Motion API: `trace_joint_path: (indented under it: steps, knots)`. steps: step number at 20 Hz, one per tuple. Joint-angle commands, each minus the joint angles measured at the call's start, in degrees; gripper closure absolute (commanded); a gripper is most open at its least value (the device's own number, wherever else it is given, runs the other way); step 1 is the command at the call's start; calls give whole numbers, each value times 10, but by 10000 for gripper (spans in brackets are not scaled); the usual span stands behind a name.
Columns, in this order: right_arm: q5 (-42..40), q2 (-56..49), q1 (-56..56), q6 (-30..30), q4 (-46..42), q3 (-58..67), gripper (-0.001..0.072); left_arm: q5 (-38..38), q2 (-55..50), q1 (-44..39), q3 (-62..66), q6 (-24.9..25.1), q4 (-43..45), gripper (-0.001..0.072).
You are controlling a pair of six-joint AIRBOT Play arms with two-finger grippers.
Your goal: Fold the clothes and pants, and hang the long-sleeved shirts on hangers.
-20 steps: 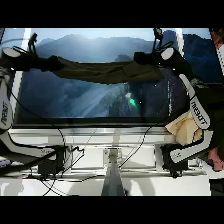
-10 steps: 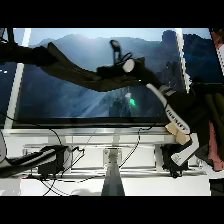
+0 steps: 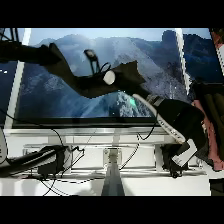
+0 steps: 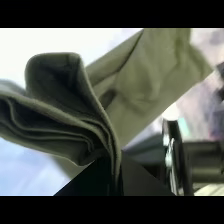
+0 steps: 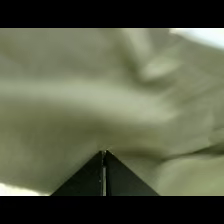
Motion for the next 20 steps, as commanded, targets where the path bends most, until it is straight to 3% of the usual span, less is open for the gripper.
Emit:
trace_joint_path:
  steps: [1,6,9,10,11,12,13,14,15,17,20]
  knots:
    - [26,32,-102,1,-90,2,698,133,-47,-80,0,-2,-83,690]
    - [90,89,-309,1,-92,2,698,422,-162,-282,1,28,-253,691]
    - [139,94,-391,1,-95,2,698,586,-229,-392,16,37,-263,678]
    - [146,93,-412,1,-106,2,697,630,-247,-416,22,37,-263,563]
    - [150,91,-427,1,-117,2,686,668,-261,-436,27,36,-263,246]
    - [153,88,-442,1,-129,2,599,686,-268,-449,27,37,-263,-11]
    - [153,83,-452,1,-141,2,430,689,-268,-454,27,37,-252,-11]
    - [155,75,-462,1,-153,1,360,689,-267,-454,27,37,-229,-11]
    - [165,64,-470,1,-157,1,359,688,-265,-452,27,37,-205,-11]
    - [207,32,-484,1,-150,2,232,664,-253,-436,27,37,-149,-11]
    - [275,-26,-489,-21,-98,2,105,556,-227,-398,27,37,-66,-10]
